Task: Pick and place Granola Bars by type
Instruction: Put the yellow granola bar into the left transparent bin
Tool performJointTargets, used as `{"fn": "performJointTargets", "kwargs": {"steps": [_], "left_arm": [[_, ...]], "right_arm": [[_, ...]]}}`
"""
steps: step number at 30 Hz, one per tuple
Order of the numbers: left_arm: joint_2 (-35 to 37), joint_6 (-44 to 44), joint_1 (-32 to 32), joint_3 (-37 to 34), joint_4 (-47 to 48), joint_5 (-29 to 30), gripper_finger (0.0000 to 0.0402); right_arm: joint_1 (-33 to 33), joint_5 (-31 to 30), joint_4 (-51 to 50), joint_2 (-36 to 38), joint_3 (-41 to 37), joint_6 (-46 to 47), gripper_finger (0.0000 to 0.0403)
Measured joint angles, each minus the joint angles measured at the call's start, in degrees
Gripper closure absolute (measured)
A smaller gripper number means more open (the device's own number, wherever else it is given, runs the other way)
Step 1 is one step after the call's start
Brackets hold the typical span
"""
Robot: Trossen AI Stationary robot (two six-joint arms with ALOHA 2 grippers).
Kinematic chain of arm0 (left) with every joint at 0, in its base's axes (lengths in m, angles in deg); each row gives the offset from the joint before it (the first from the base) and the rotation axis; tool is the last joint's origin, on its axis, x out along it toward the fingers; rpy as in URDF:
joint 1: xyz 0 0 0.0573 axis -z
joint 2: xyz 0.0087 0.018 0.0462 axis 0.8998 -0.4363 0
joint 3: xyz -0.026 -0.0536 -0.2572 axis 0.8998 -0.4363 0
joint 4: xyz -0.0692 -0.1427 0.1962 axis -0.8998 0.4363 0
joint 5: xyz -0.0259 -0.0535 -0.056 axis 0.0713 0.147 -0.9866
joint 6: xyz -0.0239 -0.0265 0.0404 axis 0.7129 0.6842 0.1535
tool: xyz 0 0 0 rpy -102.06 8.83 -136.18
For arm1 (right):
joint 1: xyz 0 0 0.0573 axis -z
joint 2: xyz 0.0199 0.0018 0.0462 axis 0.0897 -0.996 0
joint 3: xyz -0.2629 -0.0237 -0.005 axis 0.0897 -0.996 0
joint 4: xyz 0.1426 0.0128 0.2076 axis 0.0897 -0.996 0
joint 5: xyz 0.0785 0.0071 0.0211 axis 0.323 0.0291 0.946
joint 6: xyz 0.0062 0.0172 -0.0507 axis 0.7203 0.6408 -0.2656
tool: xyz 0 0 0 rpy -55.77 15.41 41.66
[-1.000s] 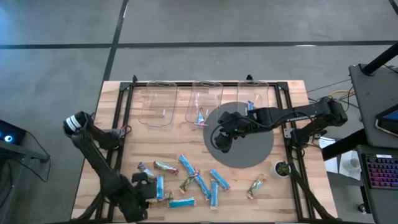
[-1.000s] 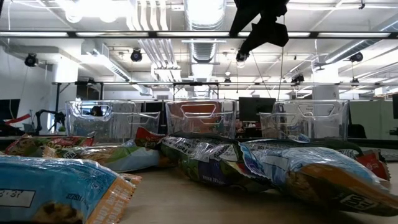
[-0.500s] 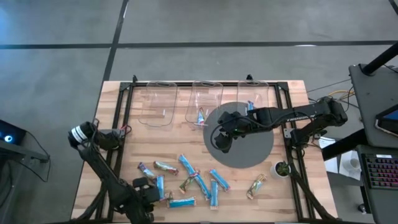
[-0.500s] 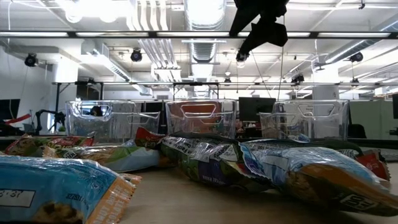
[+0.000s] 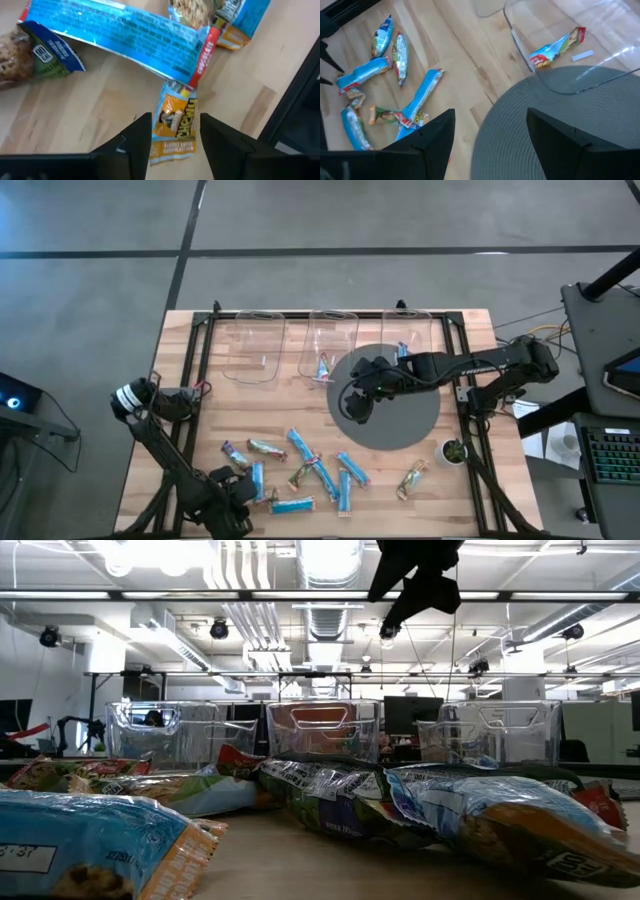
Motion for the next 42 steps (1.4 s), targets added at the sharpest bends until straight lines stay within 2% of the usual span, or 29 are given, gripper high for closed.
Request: {"fn": "performJointTargets", "kwargs": {"steps": [8, 16, 29, 34, 42], "left_arm": [[0.0, -2.8, 0.1, 0.1, 0.0, 0.8, 0.02], [-1.2, -3.5, 0.1, 0.1, -0.1, 4.2, 0.0197], [-5.7, -4.0, 0.1, 0.3, -0.3, 3.8, 0.0198], [-5.8, -4.0, -0.1, 0.2, 0.1, 2.8, 0.0223], [-3.6, -4.5, -0.2, 0.0, -0.9, 0.2, 0.0312]], "right_arm": [[0.0, -2.4, 0.2, 0.0, 0.0, -0.1, 0.0168], [0.0, -2.4, 0.2, 0.0, 0.0, -0.1, 0.0168], [0.0, -2.4, -1.4, 0.0, 0.0, -0.5, 0.0168], [0.0, -2.4, -2.6, 0.0, 0.0, -0.6, 0.0168], [0.0, -2.6, -2.5, 0.0, 0.0, -1.6, 0.0168]]}}
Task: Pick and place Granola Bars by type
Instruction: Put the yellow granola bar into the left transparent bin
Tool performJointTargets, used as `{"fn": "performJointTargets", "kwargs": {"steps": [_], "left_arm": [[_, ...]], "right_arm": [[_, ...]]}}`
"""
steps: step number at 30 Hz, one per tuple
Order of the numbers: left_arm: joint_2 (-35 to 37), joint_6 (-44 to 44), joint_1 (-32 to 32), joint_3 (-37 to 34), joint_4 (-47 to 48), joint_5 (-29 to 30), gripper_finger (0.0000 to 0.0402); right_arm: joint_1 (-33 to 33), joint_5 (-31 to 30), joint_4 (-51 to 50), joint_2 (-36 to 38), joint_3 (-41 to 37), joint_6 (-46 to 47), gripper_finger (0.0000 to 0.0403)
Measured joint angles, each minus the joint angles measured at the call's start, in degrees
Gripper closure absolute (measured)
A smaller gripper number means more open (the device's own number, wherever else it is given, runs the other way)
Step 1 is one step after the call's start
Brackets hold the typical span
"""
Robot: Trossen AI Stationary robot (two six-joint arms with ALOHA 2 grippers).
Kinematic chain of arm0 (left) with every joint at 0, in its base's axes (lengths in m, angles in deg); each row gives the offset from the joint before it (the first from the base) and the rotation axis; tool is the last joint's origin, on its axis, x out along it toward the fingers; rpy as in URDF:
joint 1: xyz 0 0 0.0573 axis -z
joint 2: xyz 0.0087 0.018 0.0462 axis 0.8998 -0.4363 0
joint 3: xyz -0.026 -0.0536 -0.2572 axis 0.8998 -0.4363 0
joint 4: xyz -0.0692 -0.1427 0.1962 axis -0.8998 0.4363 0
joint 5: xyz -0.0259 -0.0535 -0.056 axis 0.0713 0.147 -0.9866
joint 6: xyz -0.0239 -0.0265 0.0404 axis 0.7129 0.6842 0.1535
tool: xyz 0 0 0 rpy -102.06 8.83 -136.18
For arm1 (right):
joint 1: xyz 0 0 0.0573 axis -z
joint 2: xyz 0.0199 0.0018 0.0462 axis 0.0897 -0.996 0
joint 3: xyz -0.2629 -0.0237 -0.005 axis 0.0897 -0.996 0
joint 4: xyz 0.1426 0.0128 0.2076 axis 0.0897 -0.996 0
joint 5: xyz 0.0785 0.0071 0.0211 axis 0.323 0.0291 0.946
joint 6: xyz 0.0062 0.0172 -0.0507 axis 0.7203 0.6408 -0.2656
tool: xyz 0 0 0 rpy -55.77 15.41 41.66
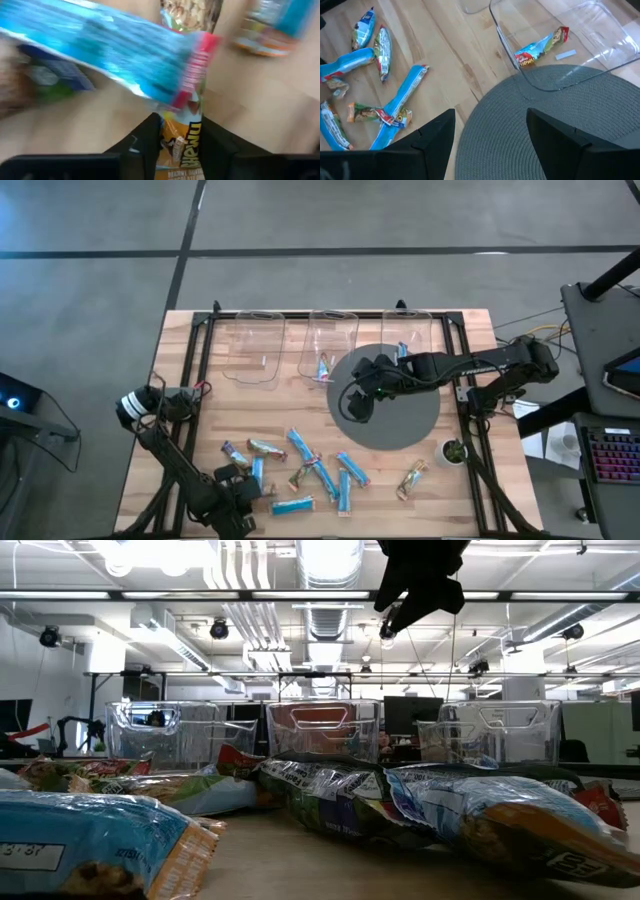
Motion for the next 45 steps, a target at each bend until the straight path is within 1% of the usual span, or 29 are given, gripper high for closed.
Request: {"fn": "performJointTargets", "kwargs": {"steps": [4, 6, 8, 10, 13, 15, 17, 19, 20, 22, 24, 26, 28, 33, 35, 37, 39, 40, 42, 45], "left_arm": [[5.2, -1.5, 0.1, 0.2, -2.5, -2.4, 0.0335], [8.1, -1.5, 0.0, 0.1, -3.6, -2.5, 0.0337], [11.5, -0.5, -0.3, -0.2, -2.4, -1.3, 0.0338], [15.4, 1.0, -0.7, -0.3, -1.0, 2.6, 0.0339], [22.1, 4.9, -2.0, -1.3, 4.9, 12.1, 0.0339], [27.2, 10.9, -3.5, -3.1, 9.7, 19.9, 0.0339], [33.1, 19.0, -5.5, -5.4, 14.1, 27.3, 0.0339], [39.2, 25.0, -7.9, -8.3, 15.8, 34.1, 0.034], [42.2, 26.1, -9.3, -9.9, 15.9, 36.9, 0.034], [47.7, 26.1, -13.0, -13.0, 15.5, 40.4, 0.034], [52.4, 23.7, -18.4, -15.7, 15.4, 41.0, 0.034], [55.8, 19.4, -25.0, -18.3, 14.4, 40.0, 0.034], [58.3, 14.1, -32.3, -20.4, 12.8, 35.7, 0.034], [61.9, -1.6, -53.4, -24.8, 7.7, 21.8, 0.034], [62.1, -8.9, -61.6, -26.3, 3.3, 14.6, 0.034], [61.8, -15.4, -69.1, -27.8, -2.3, 6.3, 0.034], [60.9, -19.2, -75.2, -29.1, -6.0, 0.7, 0.034], [60.4, -20.4, -77.7, -29.4, -6.6, -0.5, 0.034], [59.2, -23.2, -81.6, -29.9, -6.5, -0.6, 0.034], [57.6, -26.8, -85.1, -30.2, -5.9, -0.9, 0.034]], "right_arm": [[0.0, 0.0, 0.1, 0.0, 0.0, -0.7, 0.0168], [0.0, 0.0, 0.2, 0.0, 0.0, -1.4, 0.0168], [0.0, 0.0, 0.3, 0.0, 0.0, -1.8, 0.0168], [0.0, -0.4, 0.3, 0.0, 0.0, -1.9, 0.0168], [0.0, -1.5, 0.5, 0.0, 0.0, -1.8, 0.0168], [0.0, -1.5, 0.9, 0.0, 0.0, -1.3, 0.0168], [0.0, -1.6, 2.0, 0.0, 0.0, -0.6, 0.0168], [0.0, -1.6, 2.2, 0.0, 0.0, 0.1, 0.0168], [0.0, -1.6, 2.2, 0.0, 0.0, 0.2, 0.0168], [0.0, -1.6, 2.4, 0.0, 0.0, 0.6, 0.0168], [0.0, -1.6, 2.6, 0.0, 0.0, 1.0, 0.0168], [0.0, -1.6, 2.8, 0.0, 0.0, 1.4, 0.0168], [0.0, -1.6, 2.9, 0.0, 0.0, 1.7, 0.0168], [0.0, -1.7, 3.0, 0.0, 0.0, 2.6, 0.0168], [0.0, -2.2, 3.0, 0.0, 0.0, 3.6, 0.0168], [0.0, -2.9, 3.0, 0.0, 0.0, 4.6, 0.0168], [0.0, -3.0, 3.0, 0.0, 0.0, 5.3, 0.0168], [0.0, -3.0, 3.0, 0.0, 0.0, 5.8, 0.0168], [-0.1, -3.0, 3.0, 0.0, 0.0, 7.1, 0.0168], [-0.2, -3.0, 3.0, 0.0, 0.0, 8.3, 0.0168]]}}
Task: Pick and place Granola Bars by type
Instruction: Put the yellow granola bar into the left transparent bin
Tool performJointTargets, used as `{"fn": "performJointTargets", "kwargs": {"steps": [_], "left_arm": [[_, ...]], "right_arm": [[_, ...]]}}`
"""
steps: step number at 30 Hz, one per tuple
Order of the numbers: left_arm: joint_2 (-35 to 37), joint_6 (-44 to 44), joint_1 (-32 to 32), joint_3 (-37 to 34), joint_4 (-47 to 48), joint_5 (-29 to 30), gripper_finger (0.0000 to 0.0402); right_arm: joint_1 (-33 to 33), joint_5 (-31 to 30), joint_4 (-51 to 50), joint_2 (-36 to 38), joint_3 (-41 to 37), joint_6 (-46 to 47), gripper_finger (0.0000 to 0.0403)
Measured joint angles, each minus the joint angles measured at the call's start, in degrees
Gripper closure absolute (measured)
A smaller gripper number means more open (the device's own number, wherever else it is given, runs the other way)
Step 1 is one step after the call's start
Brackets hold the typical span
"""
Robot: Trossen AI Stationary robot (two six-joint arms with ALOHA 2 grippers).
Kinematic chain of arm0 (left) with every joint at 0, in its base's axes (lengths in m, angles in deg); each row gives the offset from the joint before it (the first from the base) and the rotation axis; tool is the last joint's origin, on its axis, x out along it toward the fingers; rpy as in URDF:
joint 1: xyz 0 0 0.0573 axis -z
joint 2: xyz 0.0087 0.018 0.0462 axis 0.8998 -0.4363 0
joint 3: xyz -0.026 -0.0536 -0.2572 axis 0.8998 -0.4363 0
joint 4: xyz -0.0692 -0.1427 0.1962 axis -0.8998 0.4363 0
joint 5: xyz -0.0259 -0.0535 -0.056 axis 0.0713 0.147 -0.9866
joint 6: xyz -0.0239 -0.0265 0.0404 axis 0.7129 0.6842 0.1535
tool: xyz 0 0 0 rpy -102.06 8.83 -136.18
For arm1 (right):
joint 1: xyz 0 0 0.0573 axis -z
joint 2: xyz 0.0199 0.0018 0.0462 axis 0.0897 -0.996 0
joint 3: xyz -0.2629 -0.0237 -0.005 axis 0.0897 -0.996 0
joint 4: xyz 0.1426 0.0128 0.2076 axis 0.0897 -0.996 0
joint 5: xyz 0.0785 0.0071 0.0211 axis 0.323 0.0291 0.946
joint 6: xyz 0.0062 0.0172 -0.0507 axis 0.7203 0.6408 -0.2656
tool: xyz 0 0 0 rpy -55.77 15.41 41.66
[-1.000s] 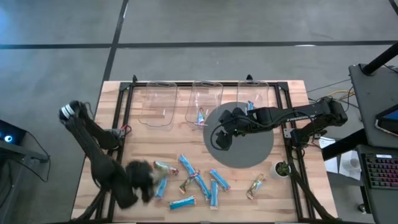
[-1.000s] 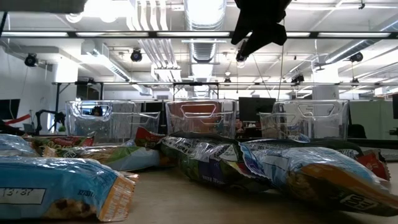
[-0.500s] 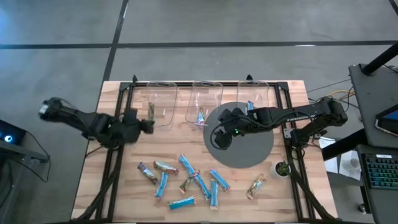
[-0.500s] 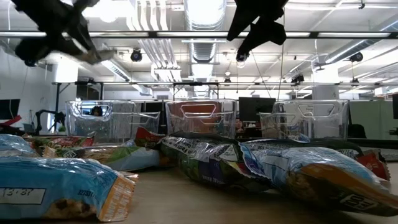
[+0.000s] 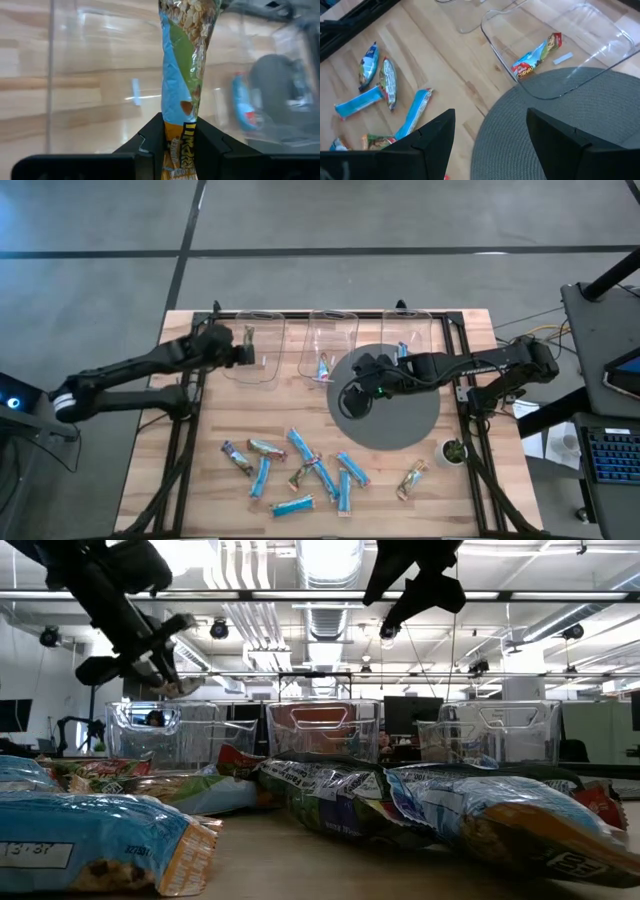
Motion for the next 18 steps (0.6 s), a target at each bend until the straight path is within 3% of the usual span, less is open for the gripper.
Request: {"fn": "performJointTargets", "kwargs": {"steps": [7, 18], "left_arm": [[-1.9, -5.9, -0.5, 0.0, -3.7, -3.8, 0.0334], [-0.8, -8.5, -0.3, 0.0, 2.1, -5.5, 0.0253]], "right_arm": [[-0.7, -1.5, 0.0, 0.0, 0.0, 2.4, 0.0168], [-0.7, -2.9, 2.3, 0.0, 0.0, 2.6, 0.0168]]}}
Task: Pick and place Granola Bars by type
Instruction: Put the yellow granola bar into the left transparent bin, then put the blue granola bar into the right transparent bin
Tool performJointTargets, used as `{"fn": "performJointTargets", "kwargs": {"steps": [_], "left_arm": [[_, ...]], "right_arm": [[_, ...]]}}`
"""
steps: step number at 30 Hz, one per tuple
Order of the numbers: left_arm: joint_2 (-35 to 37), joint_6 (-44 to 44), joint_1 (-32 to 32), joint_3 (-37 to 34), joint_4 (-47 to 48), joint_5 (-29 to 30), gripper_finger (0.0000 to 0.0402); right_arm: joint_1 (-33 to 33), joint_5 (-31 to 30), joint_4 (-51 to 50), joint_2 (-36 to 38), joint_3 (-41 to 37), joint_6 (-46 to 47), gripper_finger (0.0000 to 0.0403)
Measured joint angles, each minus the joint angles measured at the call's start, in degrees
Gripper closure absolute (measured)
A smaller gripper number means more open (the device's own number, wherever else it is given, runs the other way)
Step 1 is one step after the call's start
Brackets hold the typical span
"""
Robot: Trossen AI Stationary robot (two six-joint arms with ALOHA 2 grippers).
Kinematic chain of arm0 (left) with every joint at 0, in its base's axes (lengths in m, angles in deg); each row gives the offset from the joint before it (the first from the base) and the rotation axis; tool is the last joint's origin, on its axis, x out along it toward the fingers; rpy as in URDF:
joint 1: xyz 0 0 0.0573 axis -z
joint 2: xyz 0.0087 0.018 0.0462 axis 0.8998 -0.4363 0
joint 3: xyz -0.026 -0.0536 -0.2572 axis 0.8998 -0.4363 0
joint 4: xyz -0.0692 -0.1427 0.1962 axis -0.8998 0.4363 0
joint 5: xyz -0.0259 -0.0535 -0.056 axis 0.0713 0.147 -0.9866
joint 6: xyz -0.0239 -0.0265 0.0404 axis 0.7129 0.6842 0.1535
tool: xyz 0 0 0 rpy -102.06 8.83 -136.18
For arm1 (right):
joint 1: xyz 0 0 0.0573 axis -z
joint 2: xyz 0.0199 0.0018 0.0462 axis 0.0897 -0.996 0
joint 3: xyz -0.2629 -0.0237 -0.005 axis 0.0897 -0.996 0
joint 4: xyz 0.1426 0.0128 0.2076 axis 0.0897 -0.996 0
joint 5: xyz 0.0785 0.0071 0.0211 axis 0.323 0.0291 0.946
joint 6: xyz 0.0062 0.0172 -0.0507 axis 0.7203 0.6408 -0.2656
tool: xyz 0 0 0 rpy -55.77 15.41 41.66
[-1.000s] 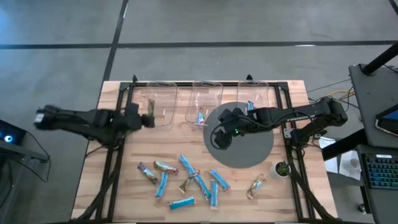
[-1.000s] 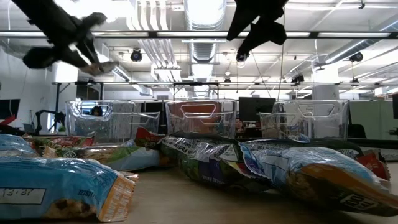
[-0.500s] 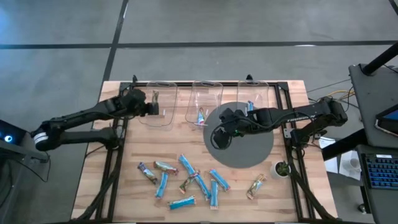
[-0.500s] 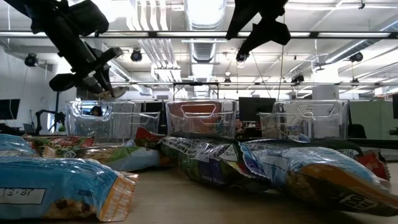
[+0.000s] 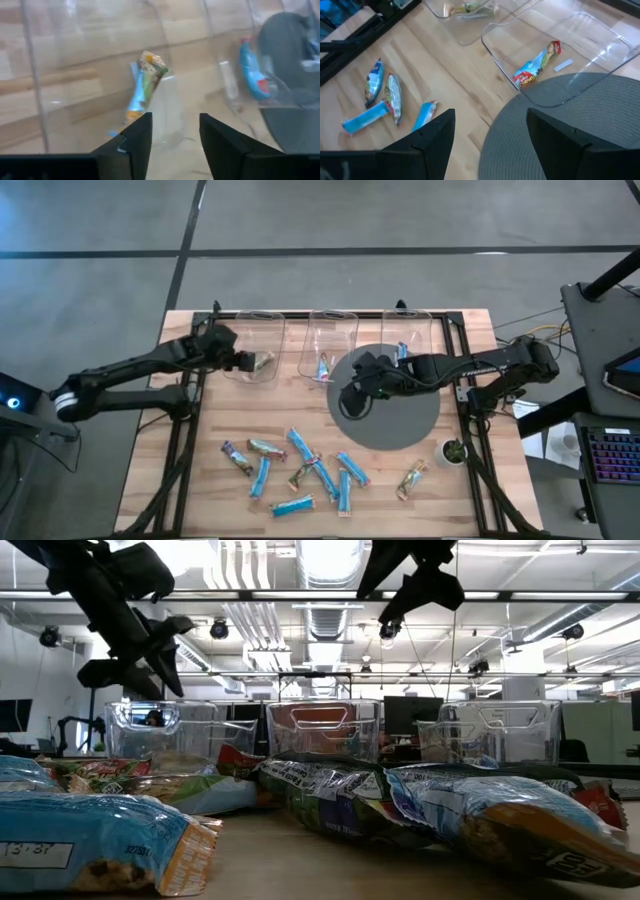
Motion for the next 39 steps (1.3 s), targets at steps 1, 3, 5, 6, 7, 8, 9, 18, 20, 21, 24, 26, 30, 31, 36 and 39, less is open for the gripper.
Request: {"fn": "performJointTargets", "kwargs": {"steps": [1, 3, 5, 6, 7, 8, 9, 18, 20, 21, 24, 26, 30, 31, 36, 39], "left_arm": [[0.7, 0.0, 0.3, 0.0, -0.1, -1.0, 0.0249], [2.6, -1.4, 1.3, 0.4, 0.1, -3.1, 0.0247], [4.7, -2.9, 2.8, 1.4, -0.1, -4.8, 0.0246], [5.9, -3.0, 3.8, 1.8, 0.0, -5.1, 0.0246], [7.0, -2.9, 4.7, 2.3, 0.4, -5.2, 0.0246], [8.1, -2.6, 5.7, 2.9, 1.1, -5.2, 0.0246], [9.1, -1.9, 6.8, 3.5, 1.9, -5.2, 0.0246], [14.3, -2.2, 27.3, 6.4, 16.0, -7.8, 0.0246], [14.1, 1.6, 33.3, 6.1, 17.0, -5.1, 0.0246], [13.7, 3.8, 36.3, 5.6, 17.1, -3.6, 0.0246], [11.6, 8.7, 44.5, 5.3, 15.9, 0.8, 0.0246], [9.8, 10.9, 49.4, 5.2, 14.7, 3.4, 0.0246], [6.0, 13.6, 57.4, 5.1, 12.3, 8.4, 0.0246], [4.8, 14.5, 58.9, 5.1, 11.8, 9.7, 0.0246], [-0.3, 20.4, 63.0, 5.1, 10.8, 11.8, 0.0246], [-3.5, 23.0, 64.7, 5.1, 9.9, 10.8, 0.0246]], "right_arm": [[0.0, 0.0, 0.1, 0.0, 0.0, 0.0, 0.0168], [-0.2, 0.3, 0.1, 0.0, 0.0, 0.0, 0.0168], [-0.5, 0.3, 0.1, 0.0, 0.0, 0.0, 0.0168], [-0.7, 0.3, 0.1, 0.0, 0.0, 0.0, 0.0168], [-0.8, 0.3, 0.1, 0.0, 0.0, 0.1, 0.0168], [-1.0, 0.3, 0.1, 0.0, 0.0, 0.3, 0.0168], [-1.0, 0.4, 0.1, 0.0, 0.0, 0.8, 0.0168], [-1.0, 0.6, 0.1, 0.0, 0.0, 1.0, 0.0168], [-1.0, 1.6, 0.1, 0.0, 0.0, 1.1, 0.0168], [-1.0, 2.1, 0.1, 0.0, 0.0, 1.1, 0.0168], [-1.3, 4.7, -0.7, 0.0, 0.0, 1.1, 0.0168], [-1.8, 6.6, -2.9, -0.2, 0.0, 1.1, 0.0168], [-3.4, 8.2, -8.7, -1.4, 0.0, 1.7, 0.0168], [-3.7, 8.2, -9.7, -1.6, 0.0, 2.0, 0.0168], [-5.4, 8.3, -11.5, -3.1, 0.0, 2.3, 0.0168], [-6.2, 9.2, -11.5, -3.6, 0.0, 2.3, 0.0168]]}}
